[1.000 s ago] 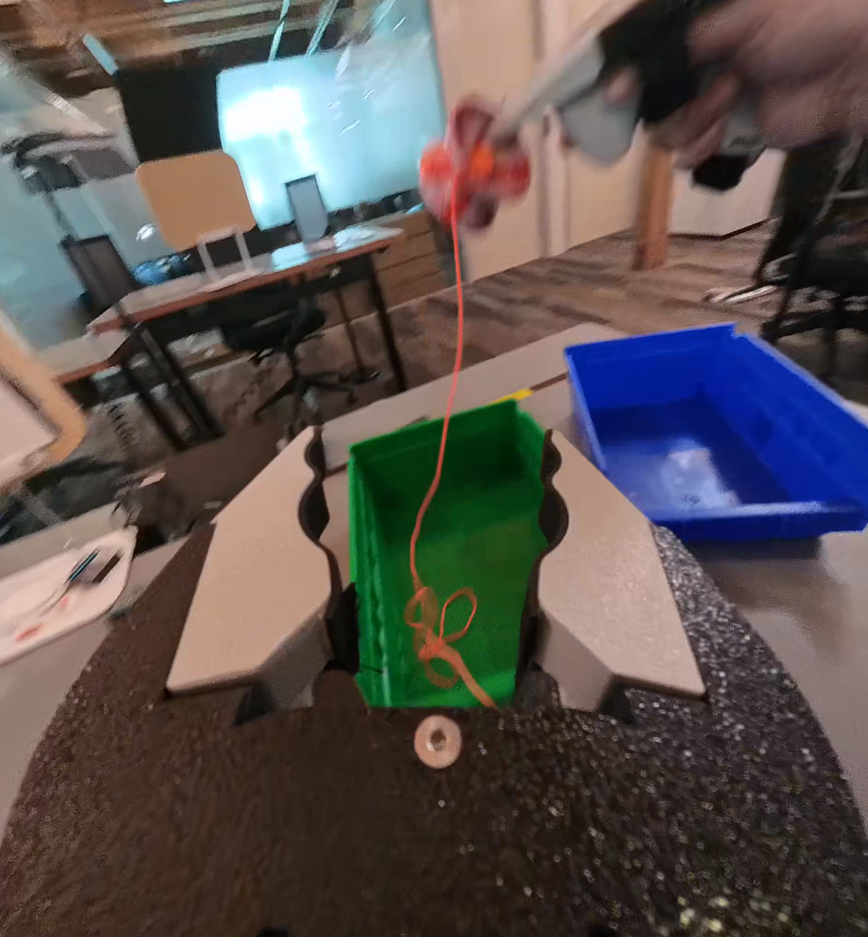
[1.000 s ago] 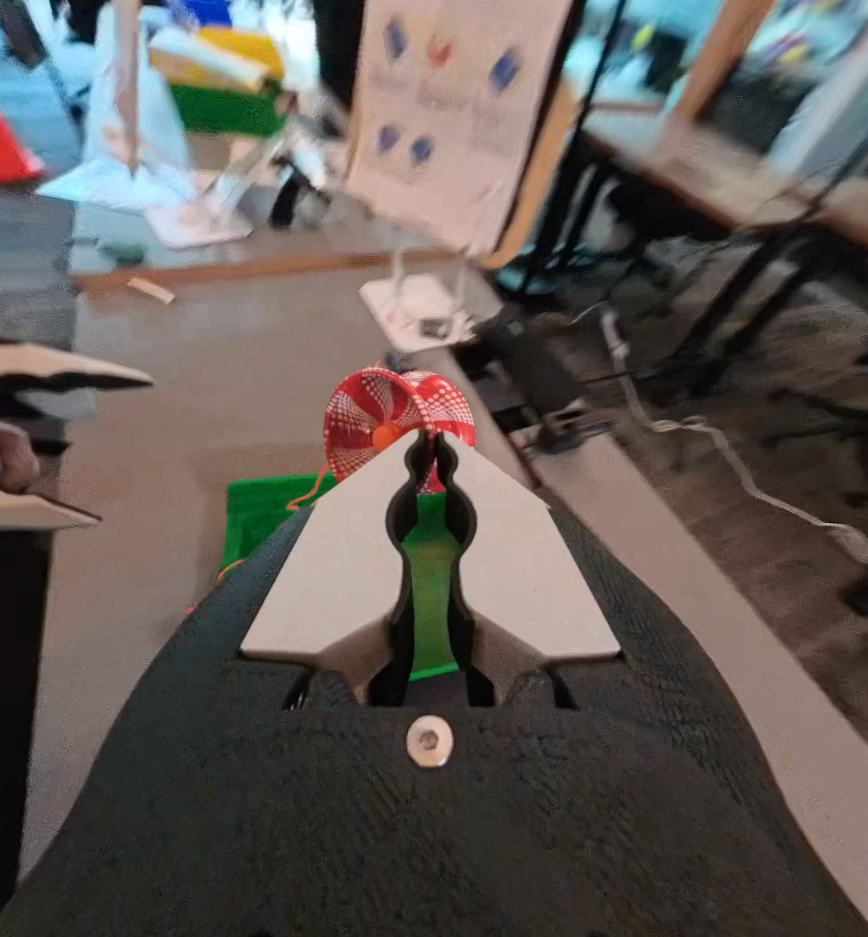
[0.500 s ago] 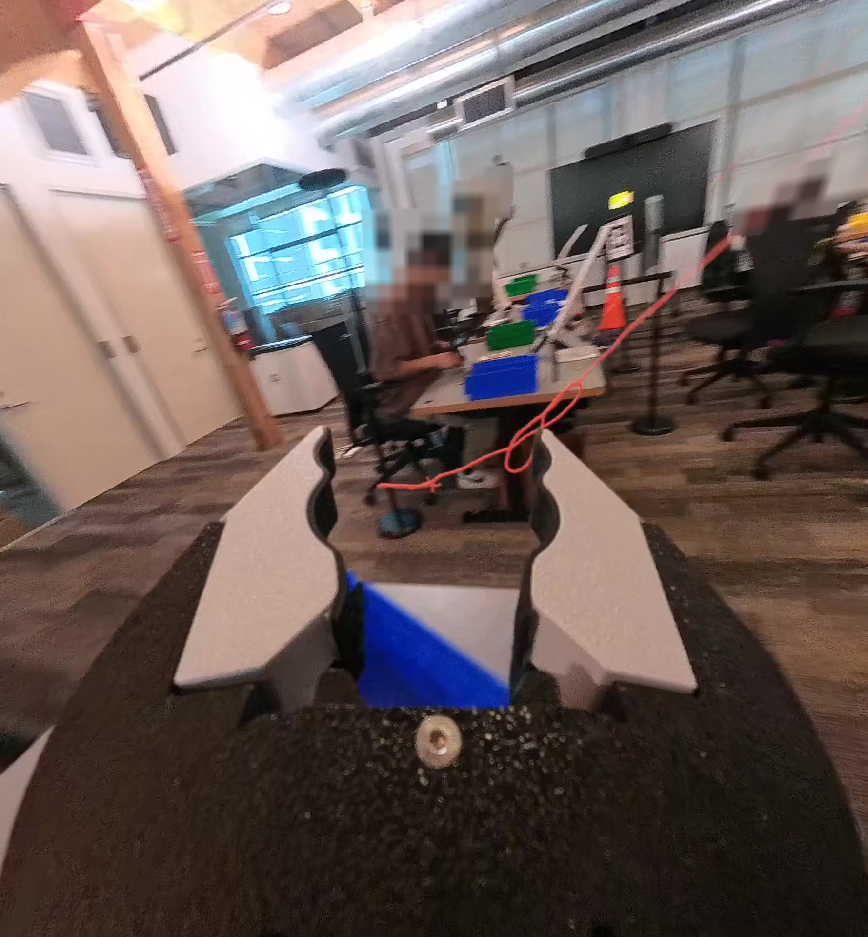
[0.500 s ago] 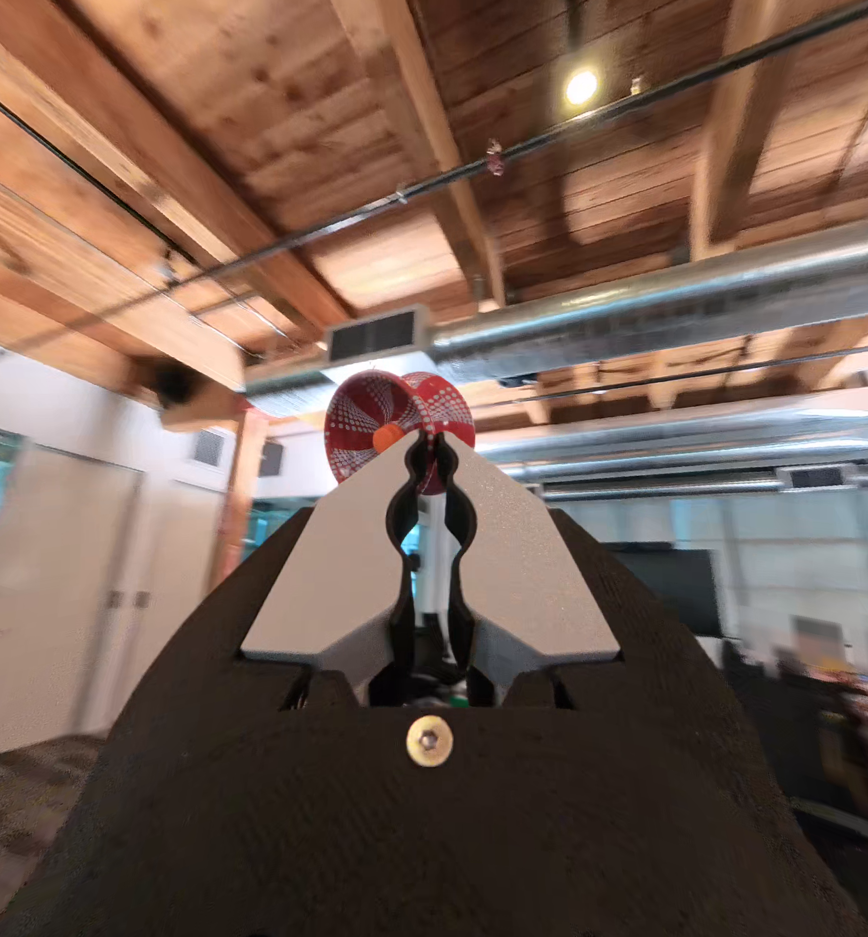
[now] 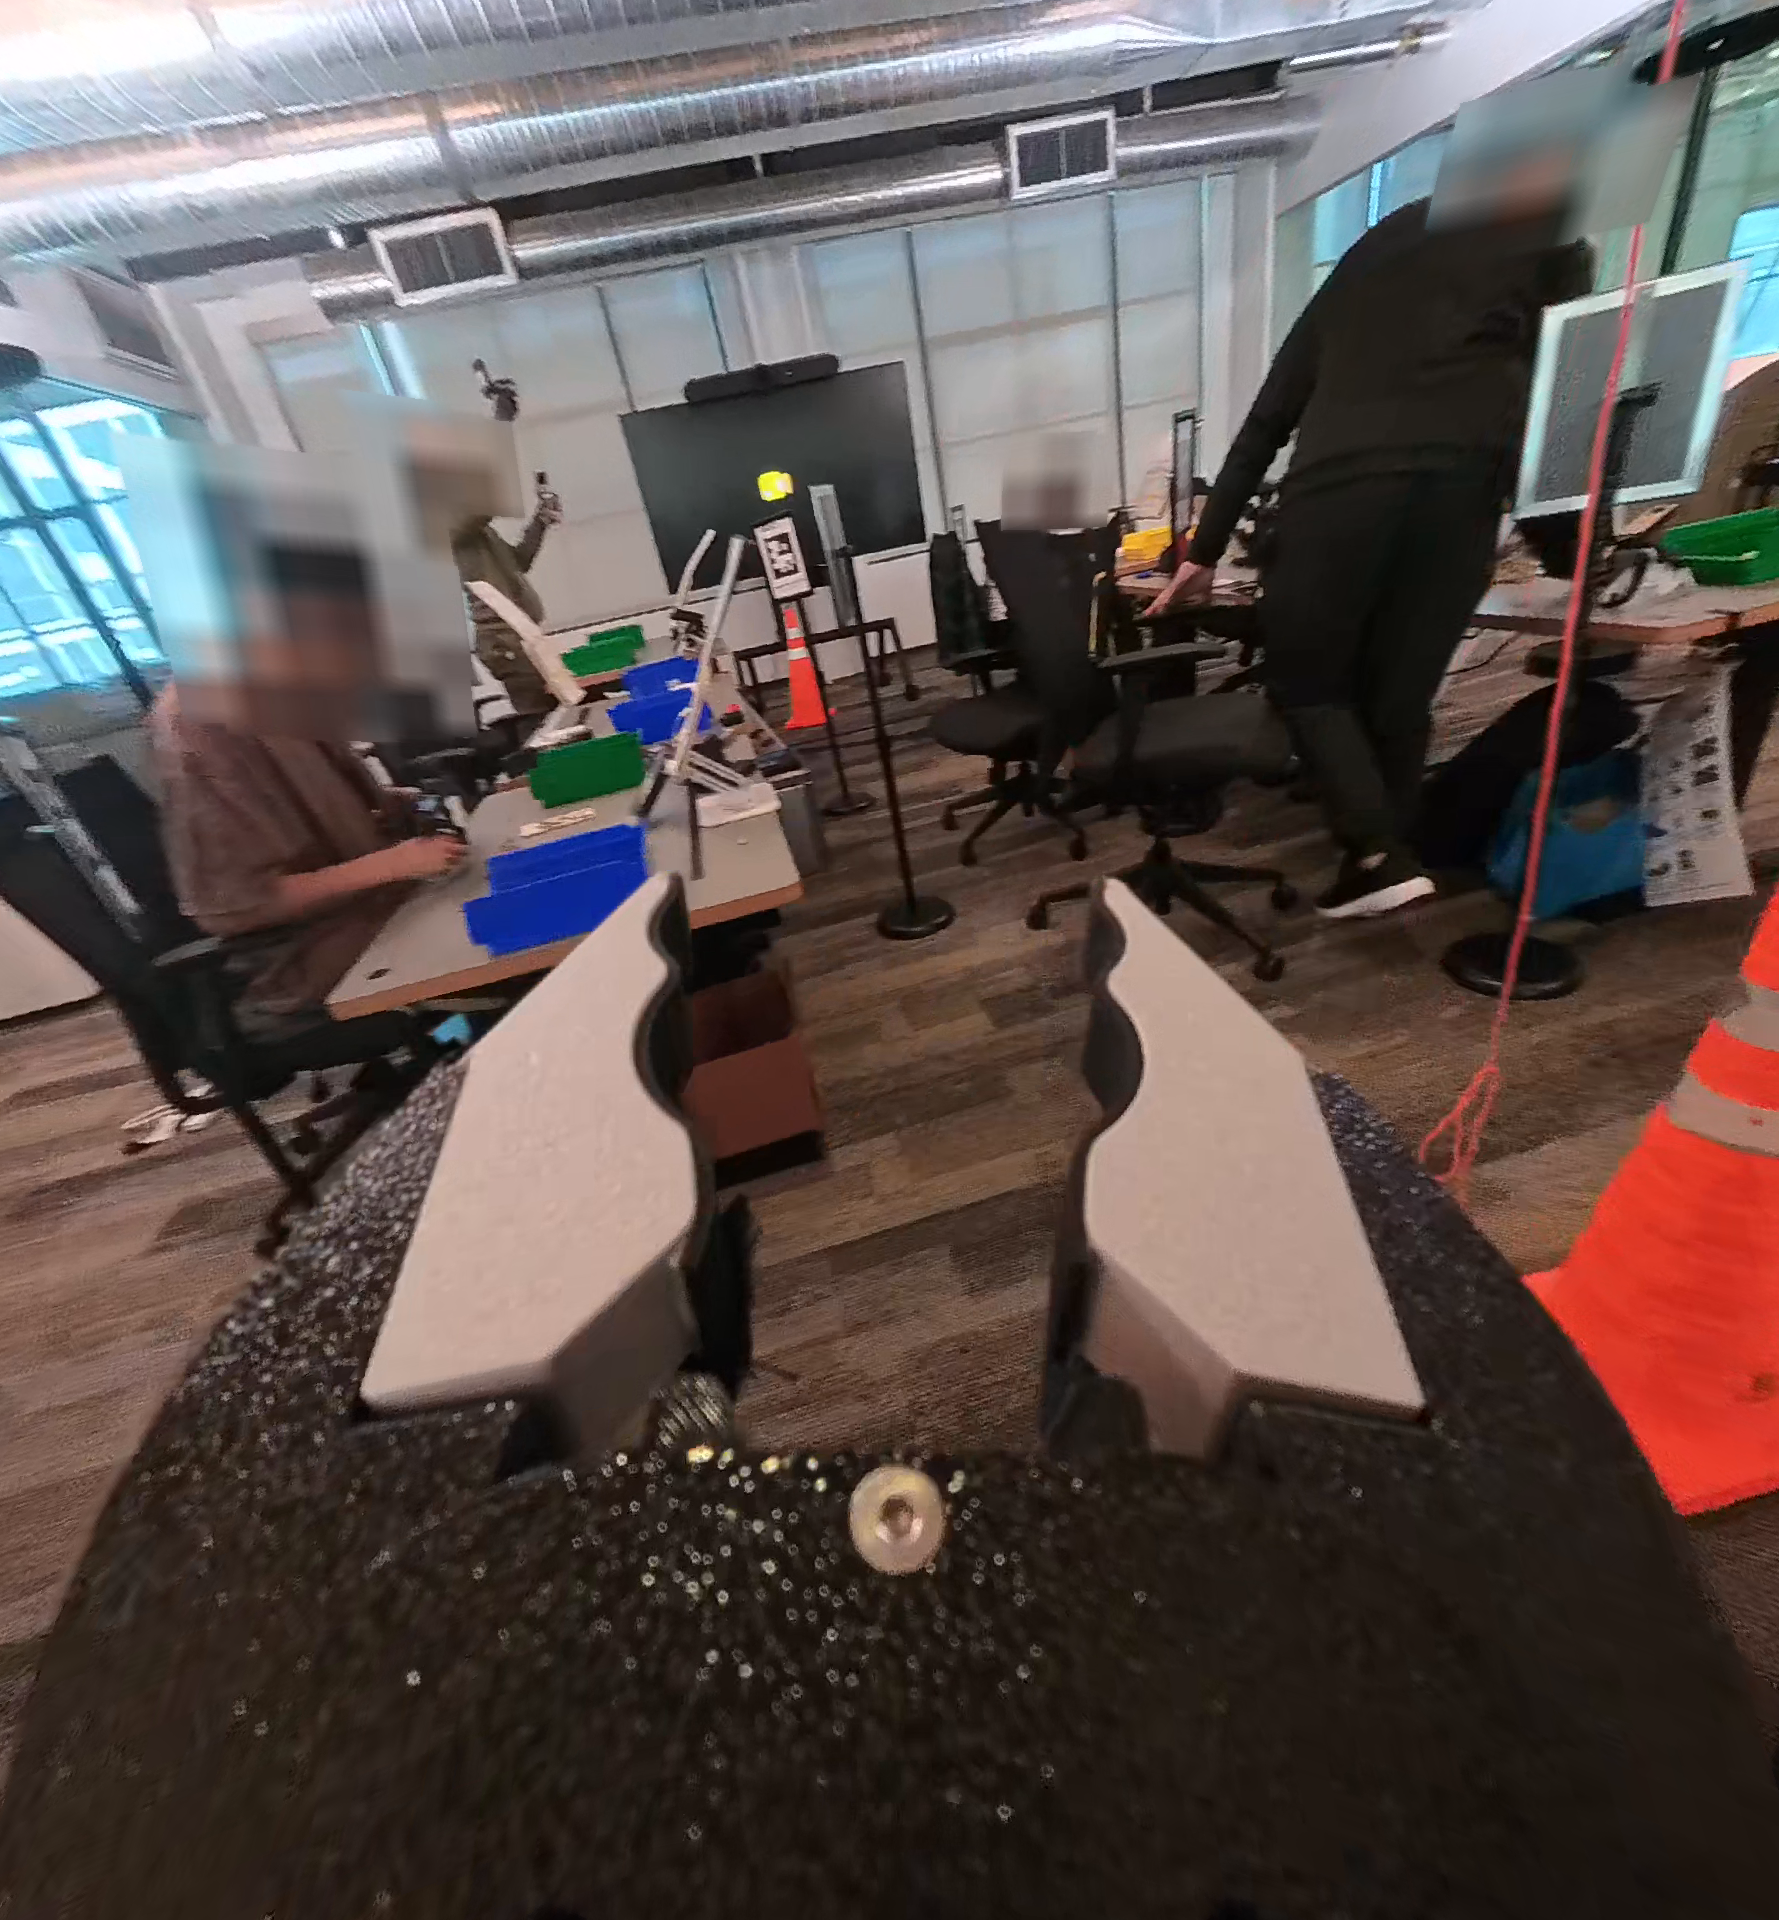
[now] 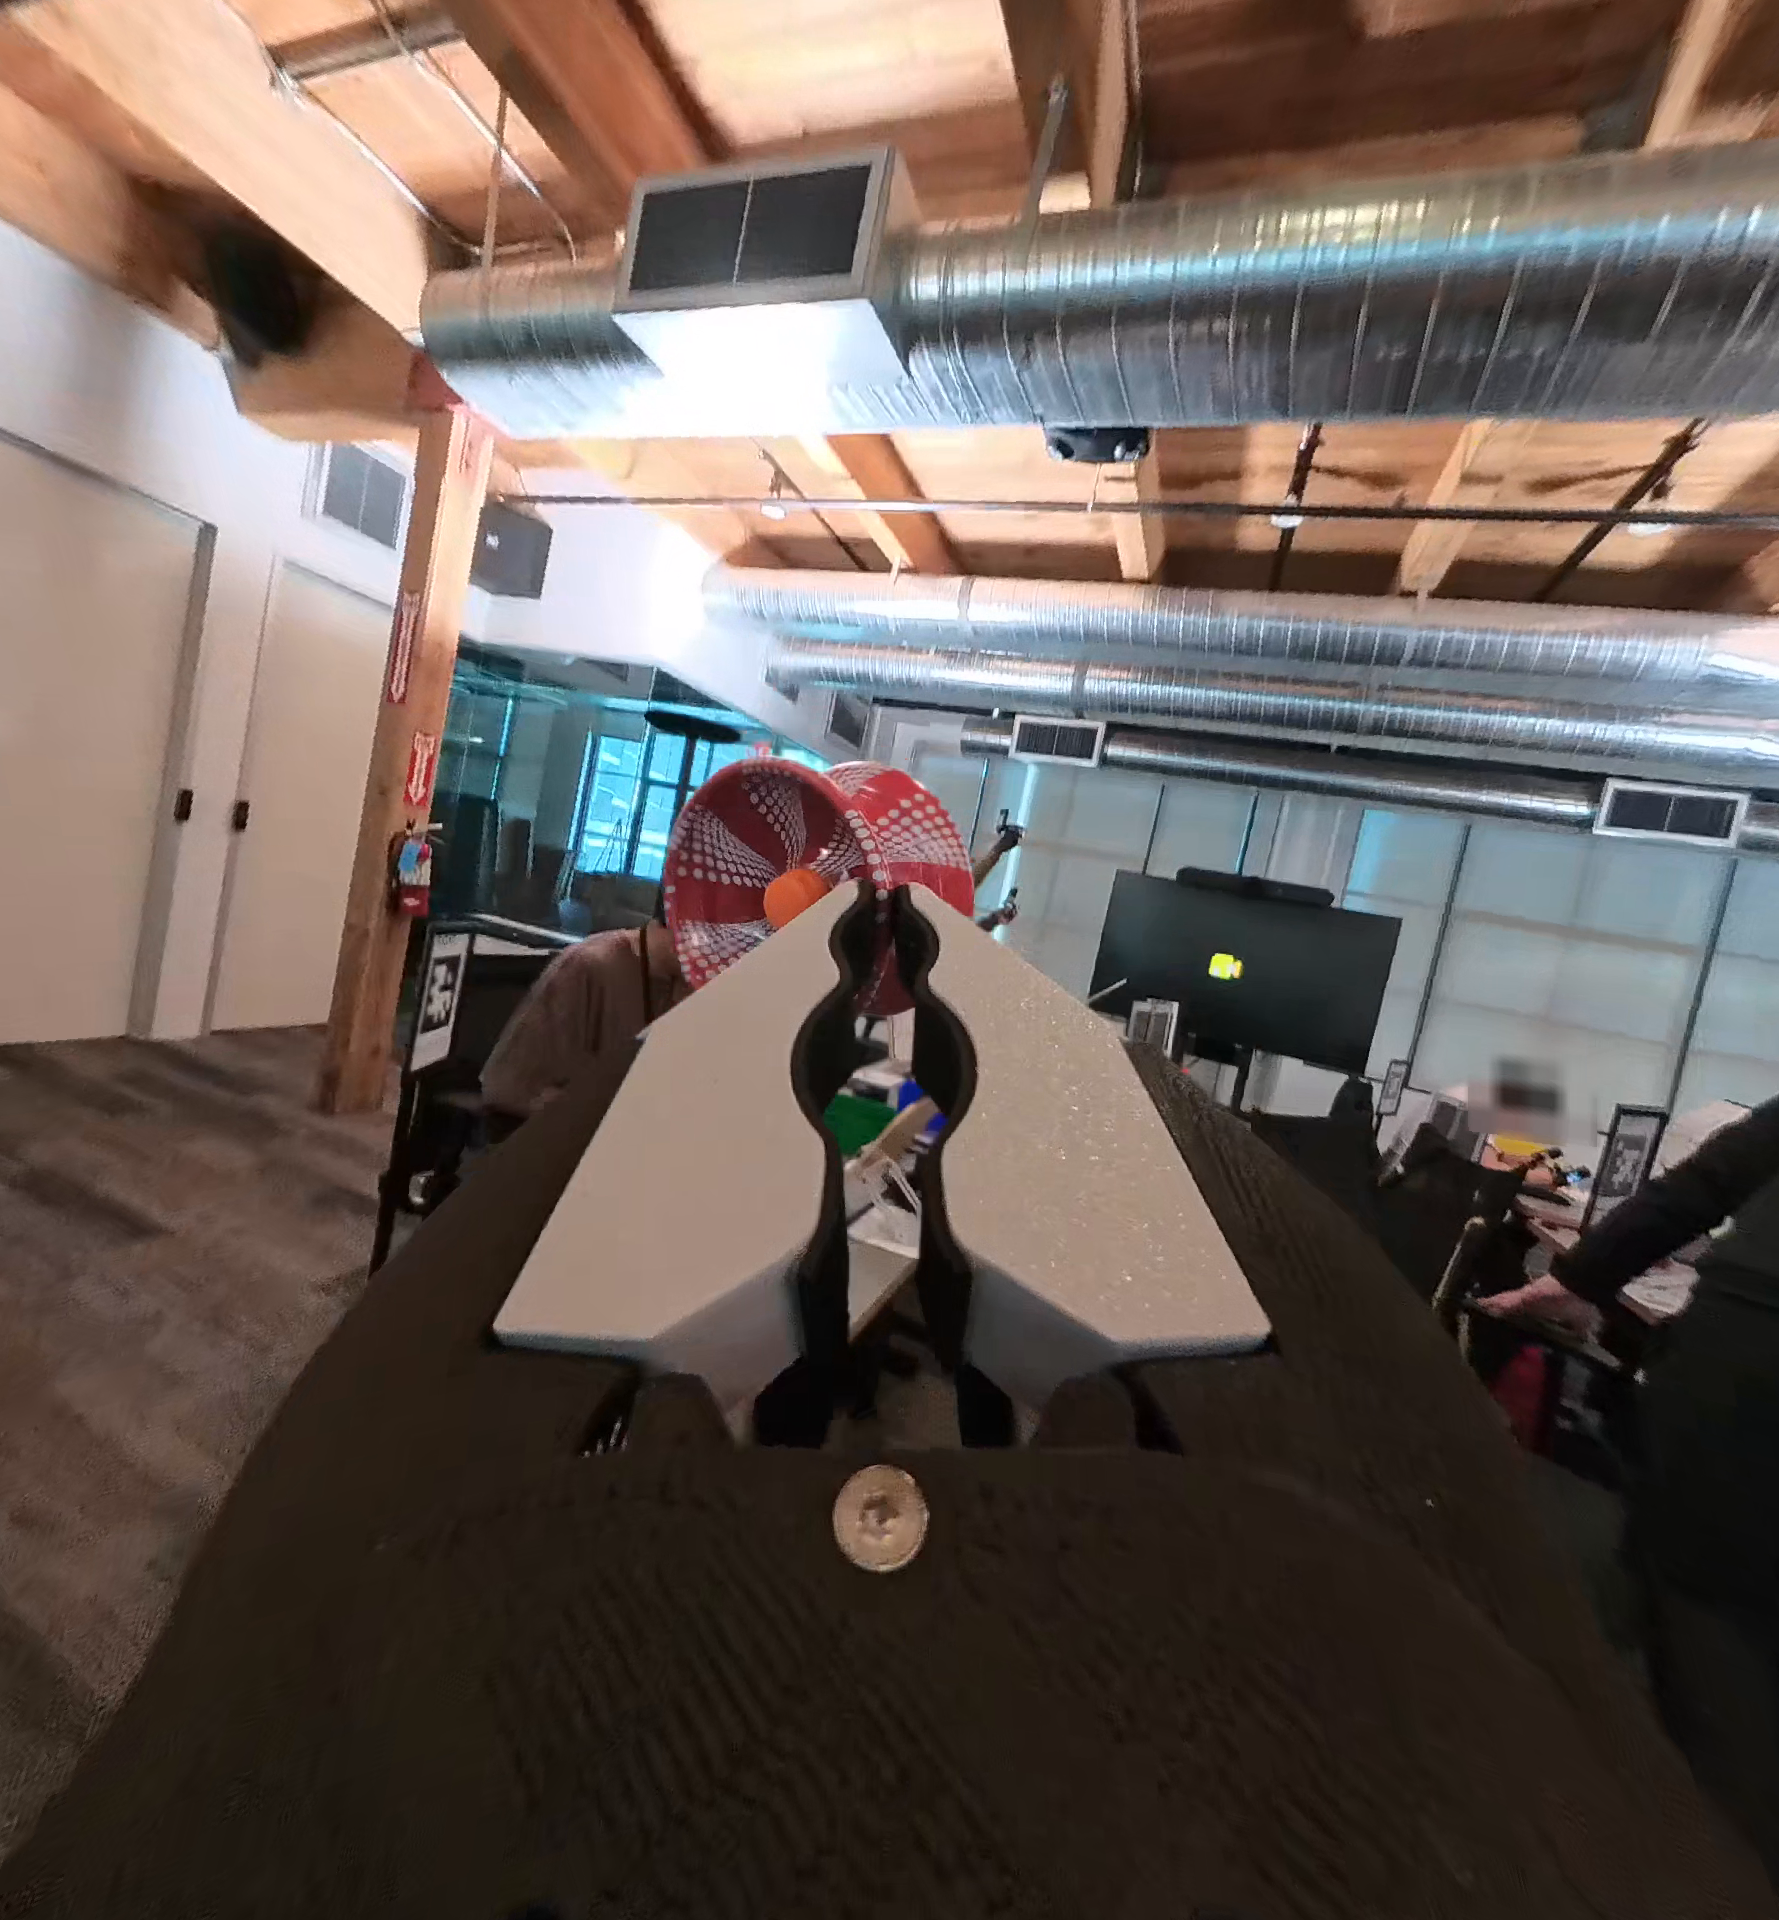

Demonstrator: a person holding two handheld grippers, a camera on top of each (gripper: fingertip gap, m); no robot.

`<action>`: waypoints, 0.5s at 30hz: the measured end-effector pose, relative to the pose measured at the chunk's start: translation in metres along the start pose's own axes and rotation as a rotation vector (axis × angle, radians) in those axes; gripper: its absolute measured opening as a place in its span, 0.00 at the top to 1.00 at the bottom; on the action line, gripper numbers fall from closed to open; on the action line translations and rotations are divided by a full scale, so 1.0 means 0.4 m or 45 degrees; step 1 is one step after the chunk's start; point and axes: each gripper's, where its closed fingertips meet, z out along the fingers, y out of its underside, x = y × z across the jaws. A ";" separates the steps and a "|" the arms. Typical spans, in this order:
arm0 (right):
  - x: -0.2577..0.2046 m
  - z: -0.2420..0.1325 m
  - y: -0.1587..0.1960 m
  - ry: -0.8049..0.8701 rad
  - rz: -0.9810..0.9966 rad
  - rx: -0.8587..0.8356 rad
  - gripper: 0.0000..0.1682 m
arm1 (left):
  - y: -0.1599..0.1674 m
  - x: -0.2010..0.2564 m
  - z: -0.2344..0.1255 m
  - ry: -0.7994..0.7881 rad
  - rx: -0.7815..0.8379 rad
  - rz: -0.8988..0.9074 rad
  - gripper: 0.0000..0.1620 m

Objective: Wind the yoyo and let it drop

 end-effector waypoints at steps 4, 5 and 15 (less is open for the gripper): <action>0.048 0.048 0.118 -0.036 0.096 -0.043 1.00 | 0.027 0.078 0.153 0.134 -0.031 -0.022 0.54; 0.050 0.057 0.146 -0.061 0.138 -0.057 1.00 | 0.029 0.101 0.192 0.178 -0.031 -0.025 0.54; 0.032 0.116 0.260 -0.414 0.663 -0.078 1.00 | -0.275 0.379 0.546 1.025 0.323 -0.219 0.55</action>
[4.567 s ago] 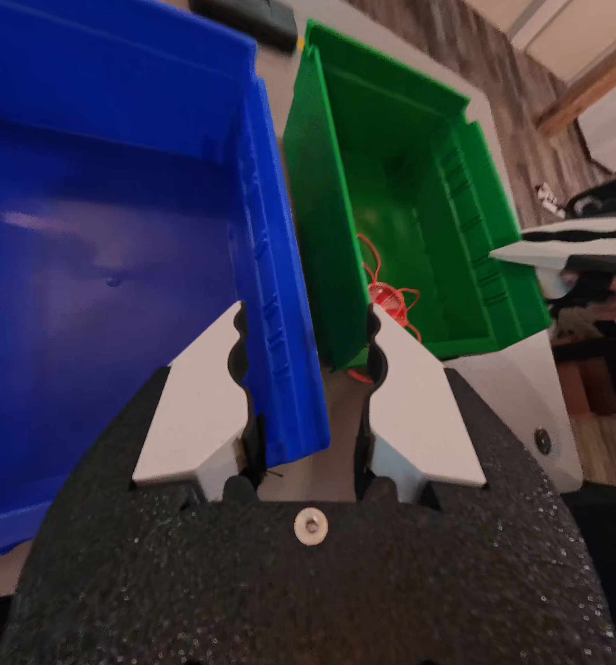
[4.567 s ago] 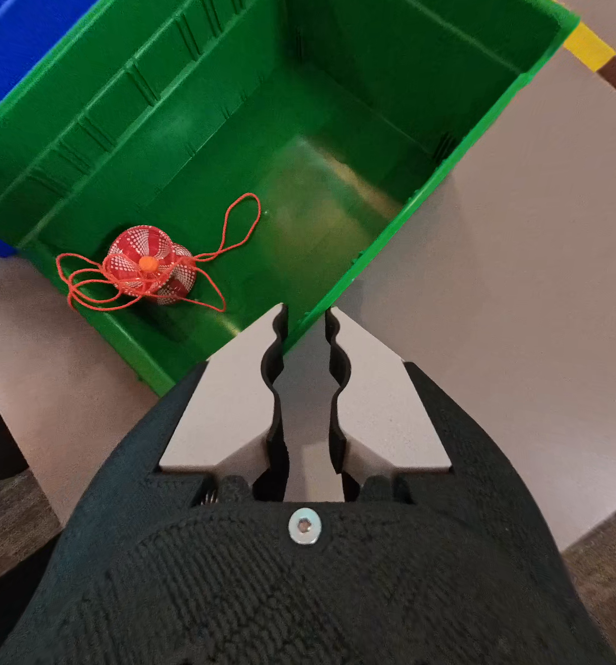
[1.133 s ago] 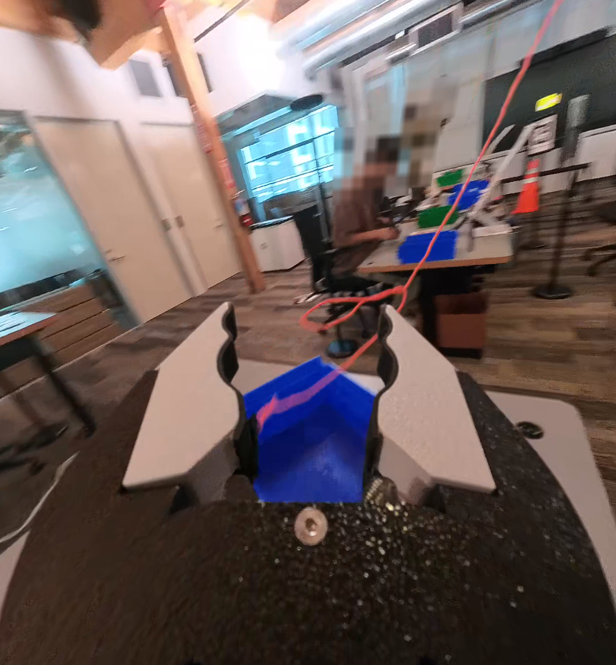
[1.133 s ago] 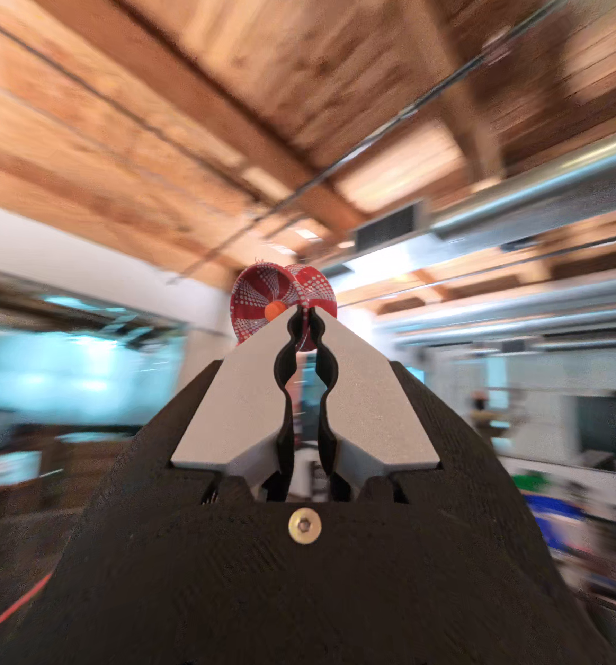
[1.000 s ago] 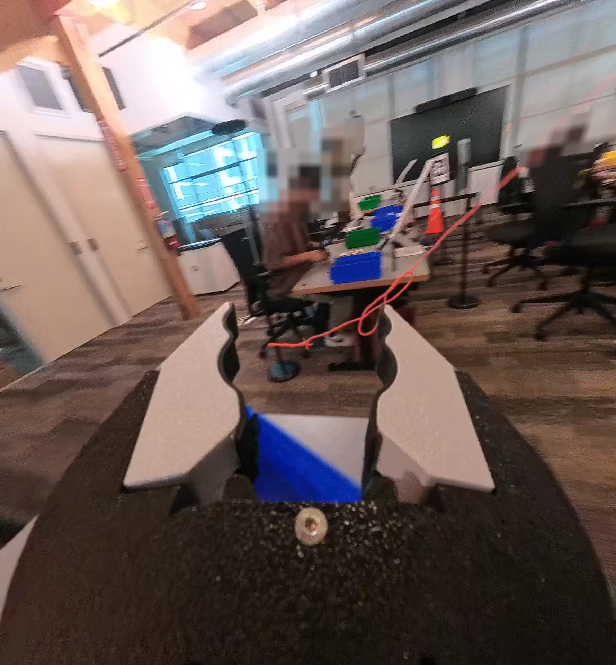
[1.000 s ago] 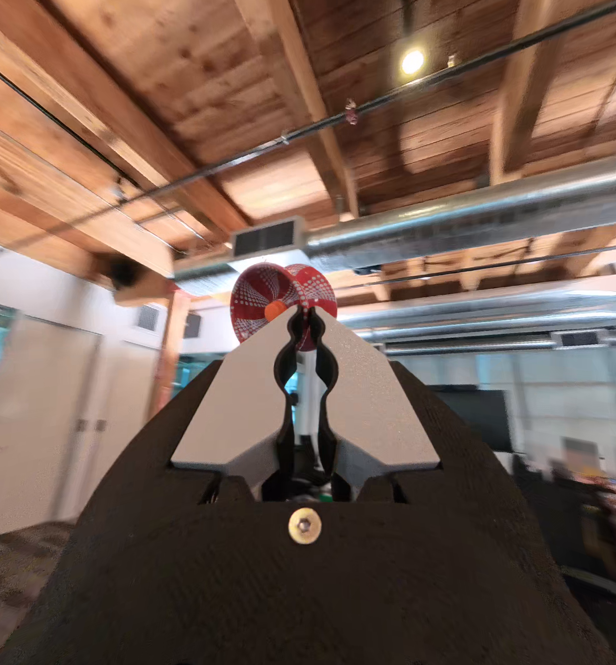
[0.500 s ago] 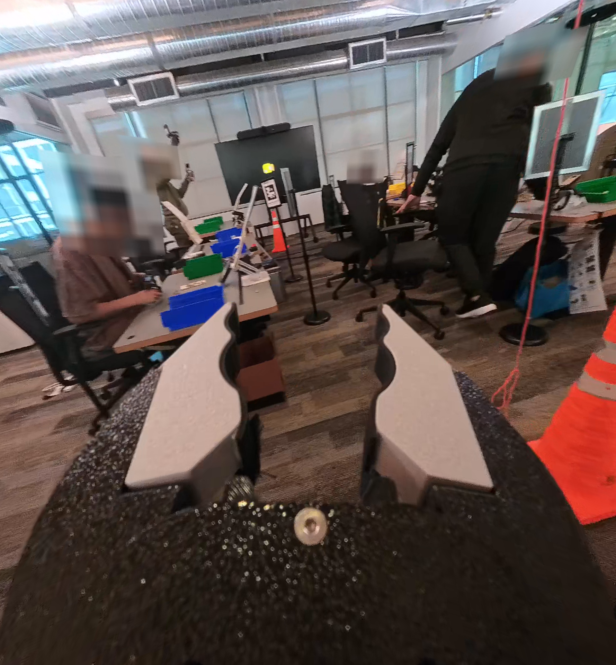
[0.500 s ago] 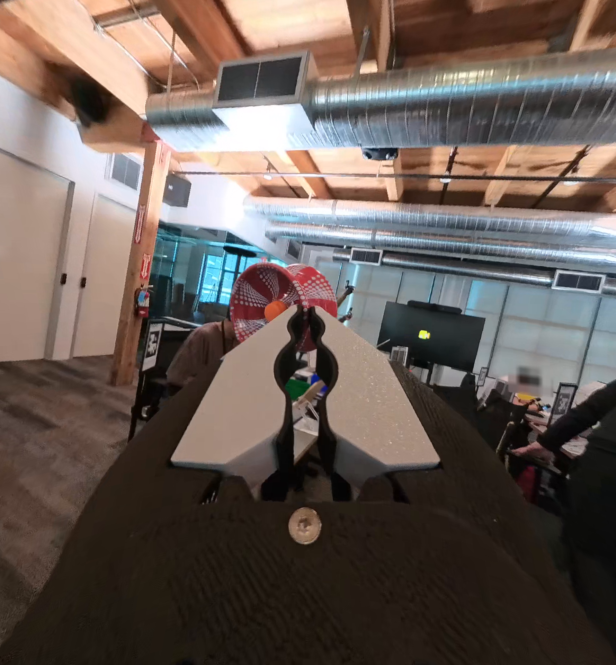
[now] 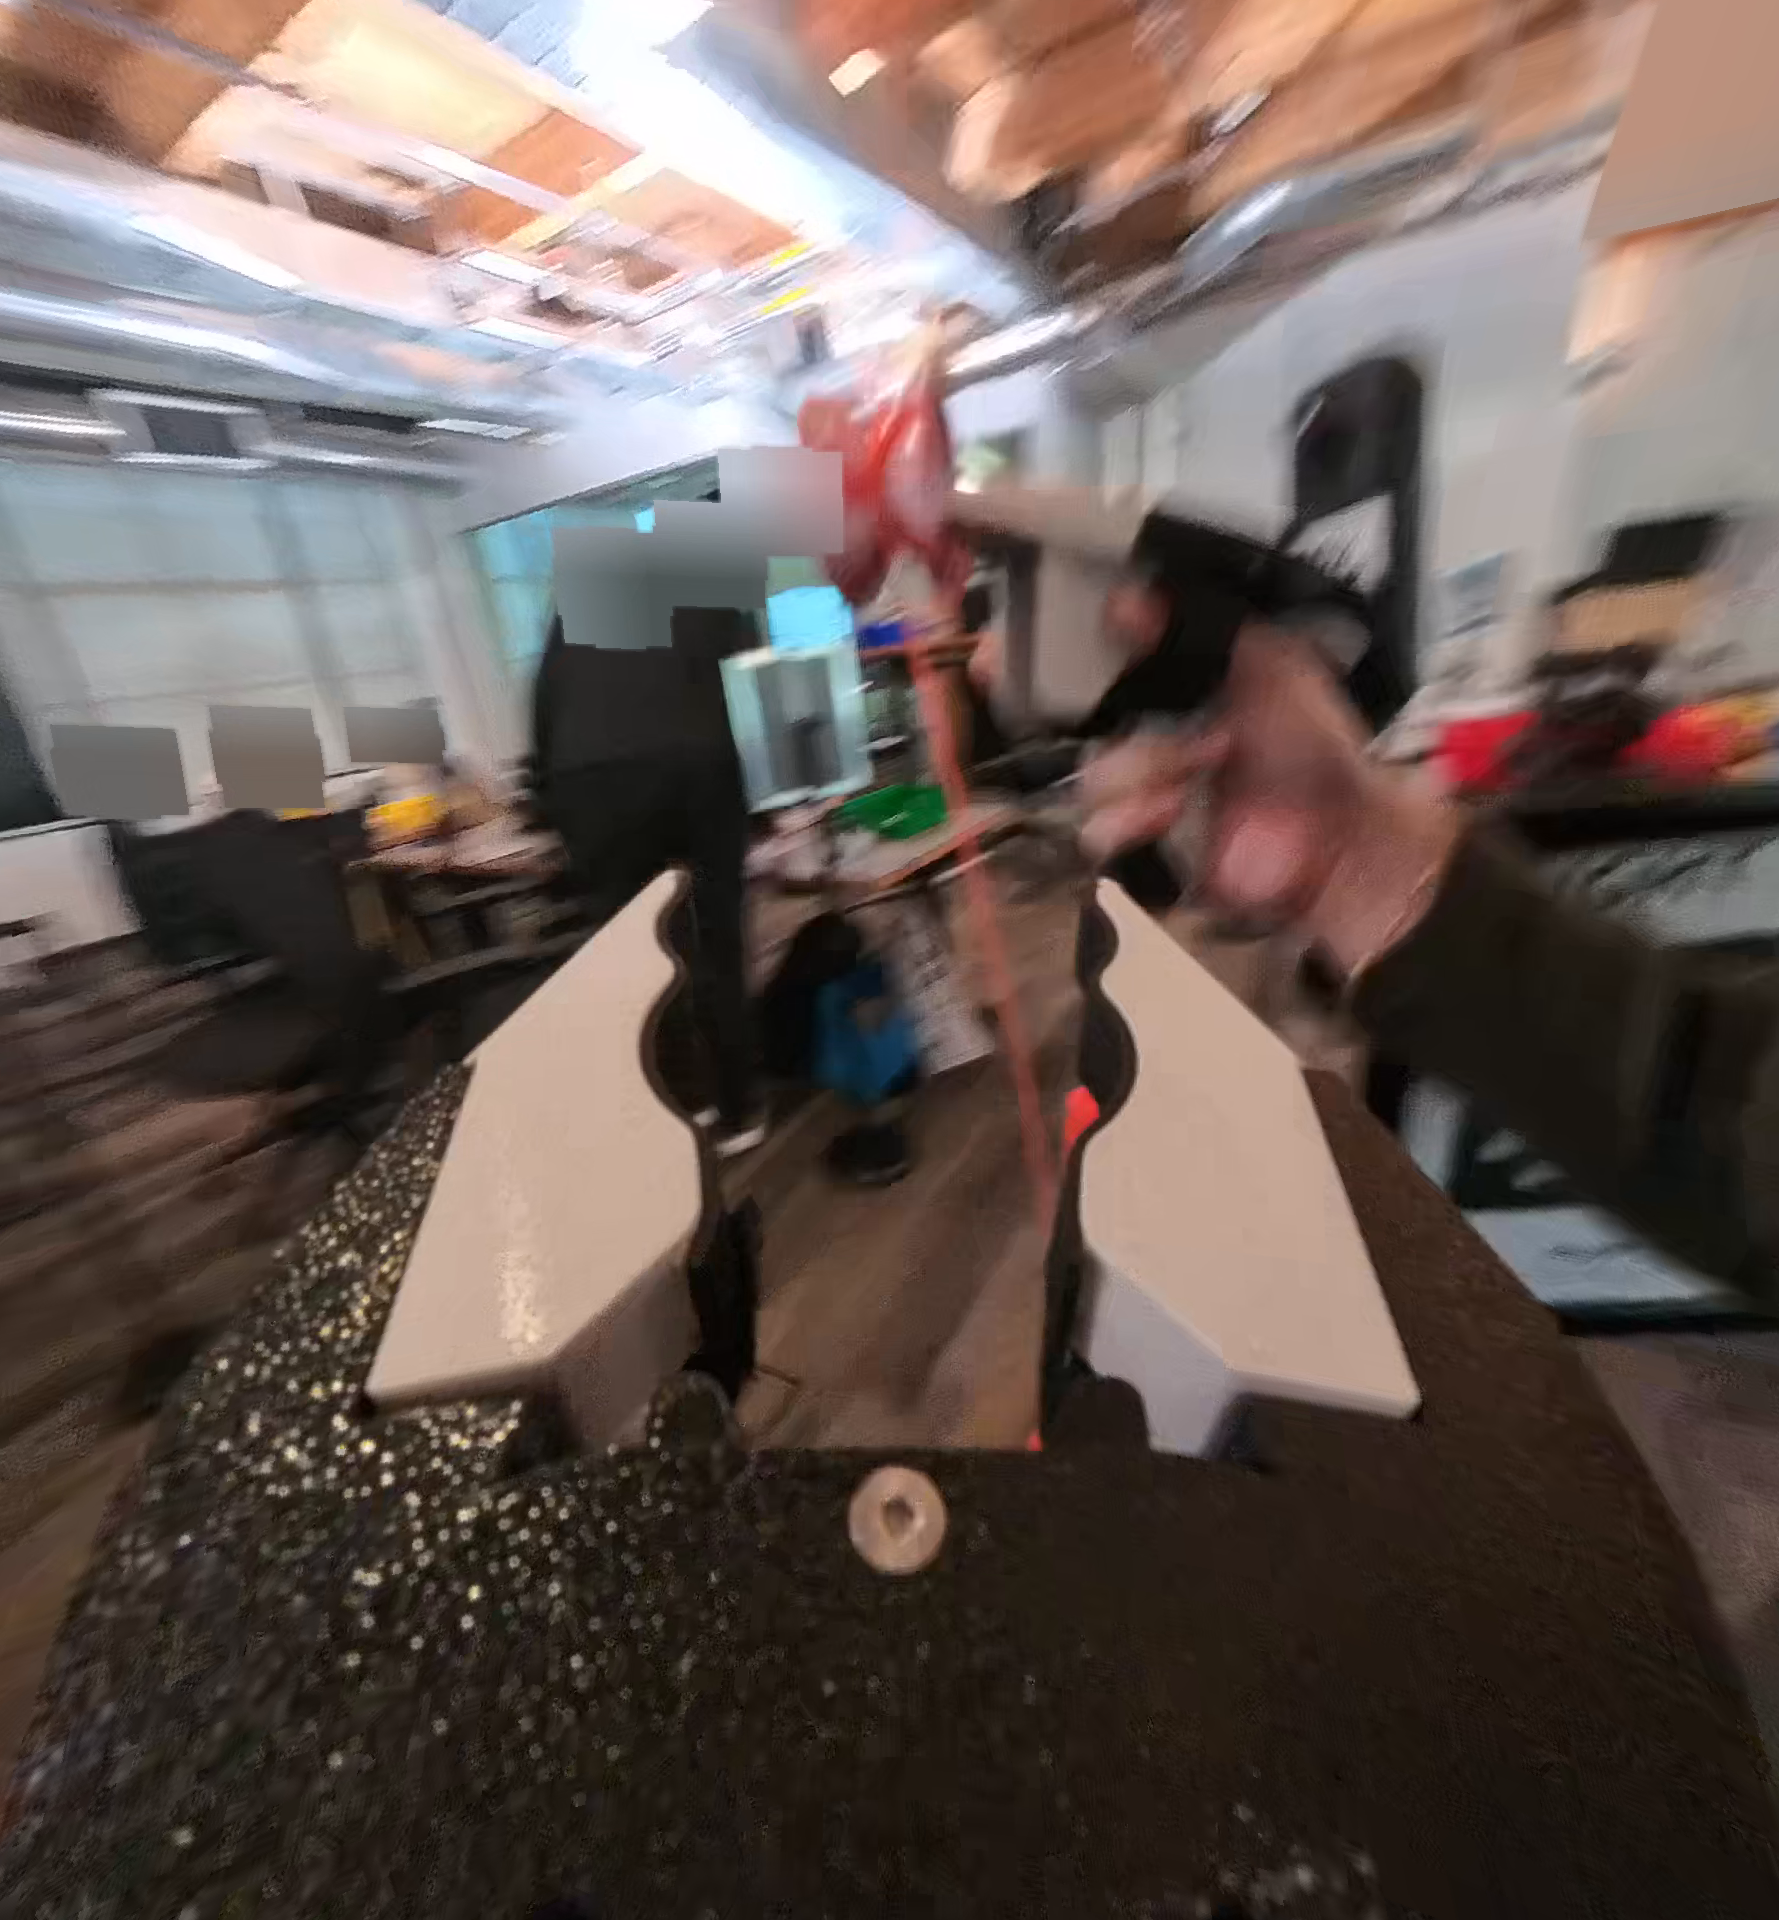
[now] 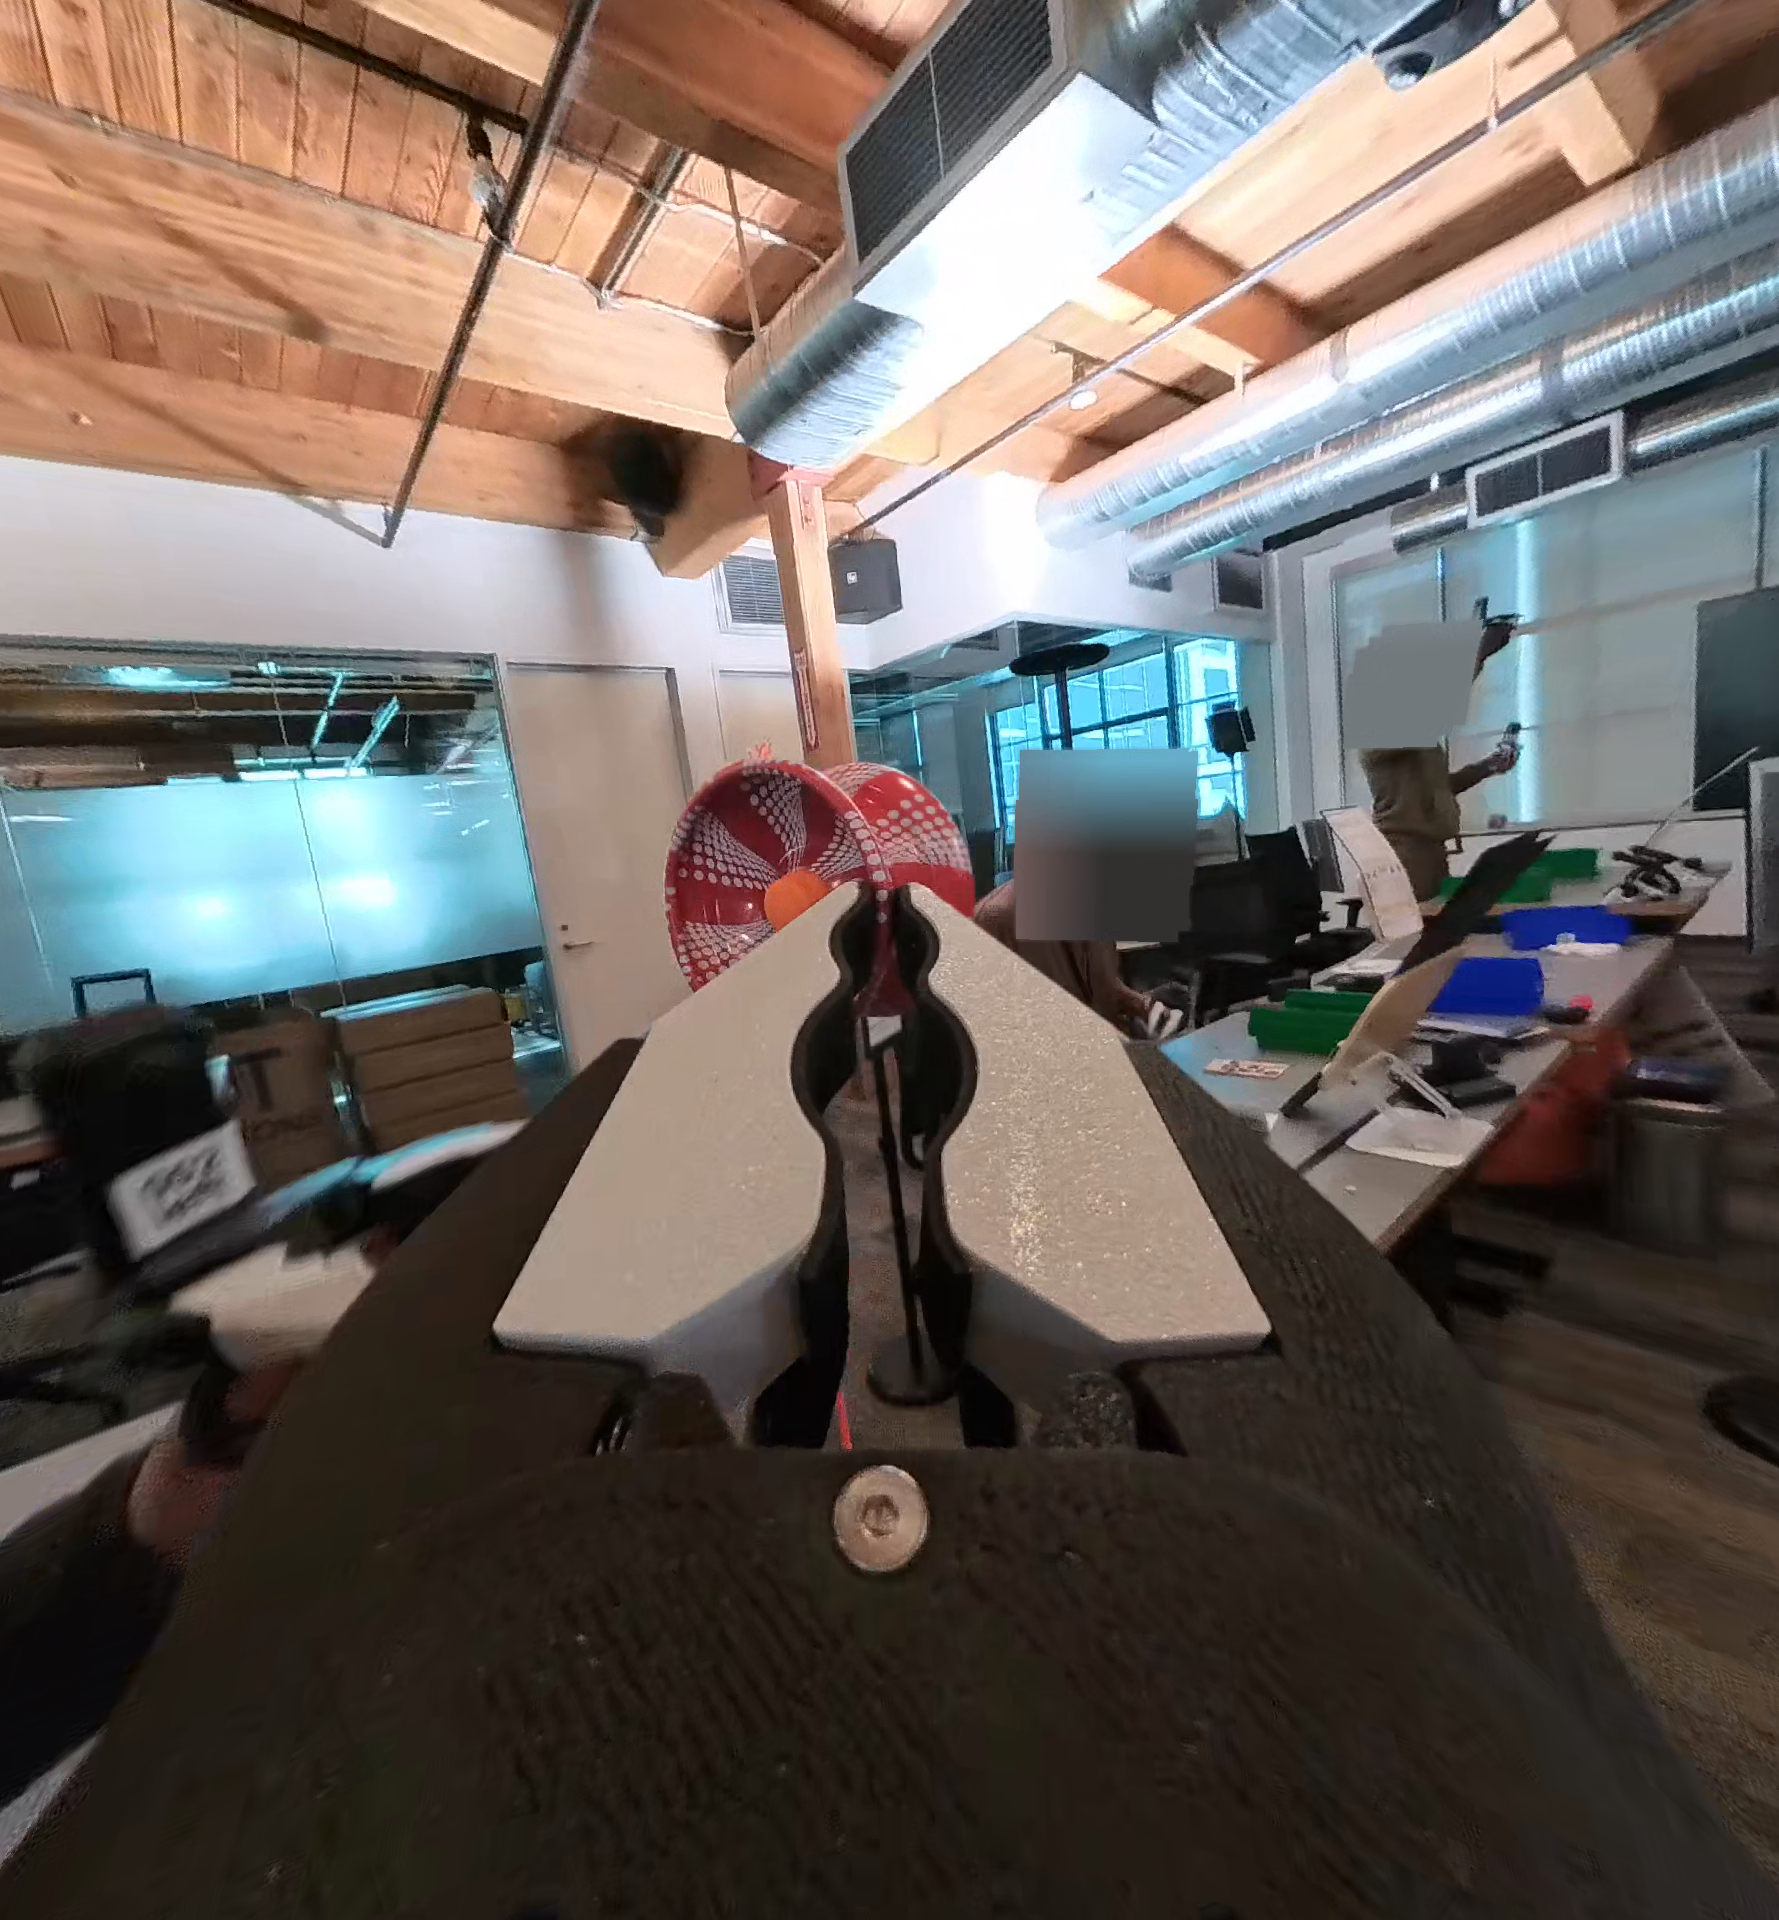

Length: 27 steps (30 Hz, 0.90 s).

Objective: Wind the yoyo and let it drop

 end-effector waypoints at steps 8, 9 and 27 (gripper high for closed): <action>-0.009 0.019 0.097 -0.235 0.167 -0.208 0.99 | -0.063 -0.022 0.186 0.716 0.090 -0.445 0.73; 0.005 0.019 0.104 -0.220 0.184 -0.220 0.99 | -0.062 -0.021 0.190 0.798 0.101 -0.484 0.79; 0.187 0.050 0.090 0.335 0.150 -0.114 0.87 | 0.016 -0.190 0.384 0.807 0.144 -0.050 1.00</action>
